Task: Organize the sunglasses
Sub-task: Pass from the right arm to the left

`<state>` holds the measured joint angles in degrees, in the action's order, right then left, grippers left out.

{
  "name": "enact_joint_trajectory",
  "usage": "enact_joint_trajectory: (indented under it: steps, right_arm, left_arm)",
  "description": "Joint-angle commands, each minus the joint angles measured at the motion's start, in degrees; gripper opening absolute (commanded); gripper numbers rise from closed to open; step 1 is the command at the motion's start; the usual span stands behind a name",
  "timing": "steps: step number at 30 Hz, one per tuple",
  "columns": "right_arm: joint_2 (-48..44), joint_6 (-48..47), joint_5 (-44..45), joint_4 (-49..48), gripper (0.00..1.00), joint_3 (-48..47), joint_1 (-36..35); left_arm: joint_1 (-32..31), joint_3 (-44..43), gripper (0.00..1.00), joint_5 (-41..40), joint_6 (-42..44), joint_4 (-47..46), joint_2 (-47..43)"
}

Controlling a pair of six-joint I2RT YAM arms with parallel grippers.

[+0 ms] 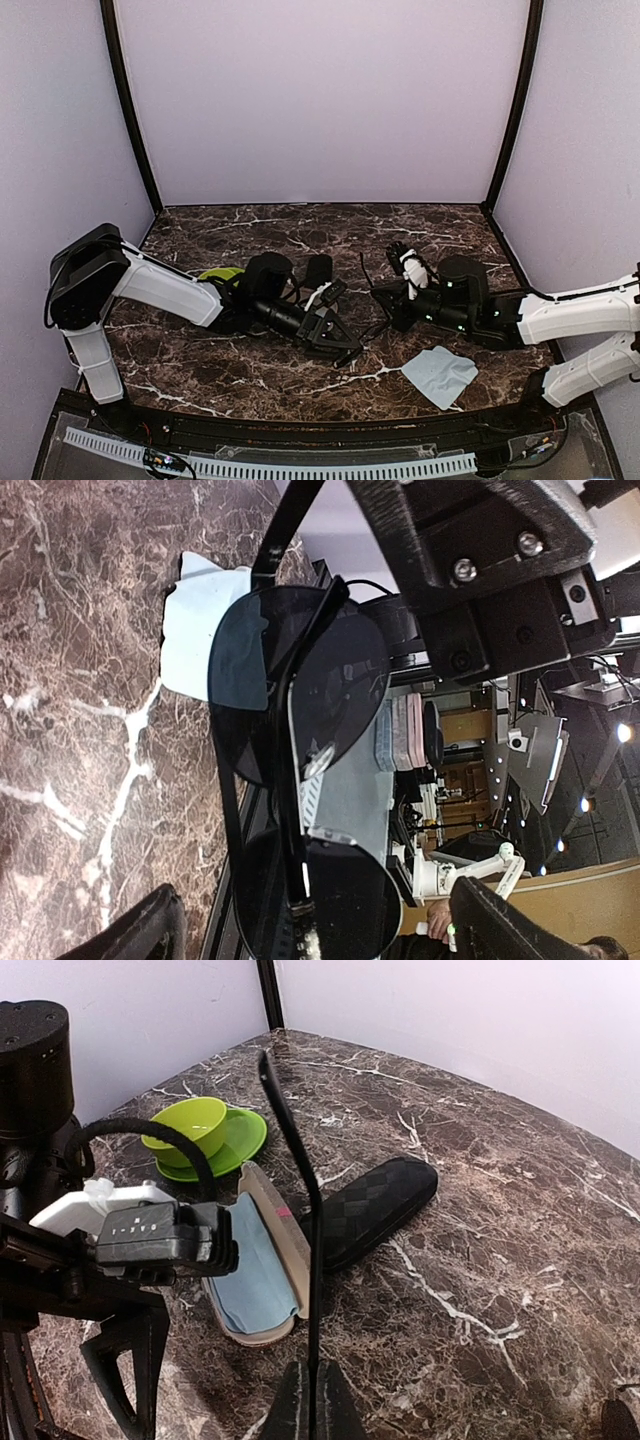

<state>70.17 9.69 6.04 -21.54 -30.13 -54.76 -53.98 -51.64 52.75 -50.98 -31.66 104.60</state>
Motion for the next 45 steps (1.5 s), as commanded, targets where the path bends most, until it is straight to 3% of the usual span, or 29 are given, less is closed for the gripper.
enact_joint_trajectory:
  steps: [1,8,9,10,30,38,45]
  right_arm:
    - [0.10,-0.09,0.28,-1.82,0.00,-1.78,-0.61]
    - [-0.06,-0.09,0.28,-0.34,0.00,-2.37,-0.61]
    - [0.01,3.37,12.24,0.40,0.00,-2.46,-0.61]
    - [-0.10,4.58,15.97,0.76,0.00,-2.42,-0.61]
    - [-0.87,22.45,21.90,9.42,0.00,-4.47,-1.86]
    - [-0.35,24.06,24.76,8.30,0.00,-4.48,-2.27]
    - [-0.49,24.13,26.74,7.50,0.00,-3.93,-2.76]
  left_arm:
    - [-0.66,-1.93,0.94,1.80,-0.17,1.02,0.97]
    - [-1.13,-2.04,0.93,1.28,0.25,2.44,0.77]
    - [-1.13,-1.86,0.93,0.98,0.29,2.29,0.44]
    - [-1.13,-1.54,0.93,0.47,0.36,2.08,0.13]
    - [0.10,-0.14,0.99,-22.25,4.53,7.25,-8.92]
    - [0.10,0.08,0.98,-21.64,1.69,5.26,-7.85]
    - [0.10,0.39,0.87,-19.48,-1.80,0.55,-5.89]
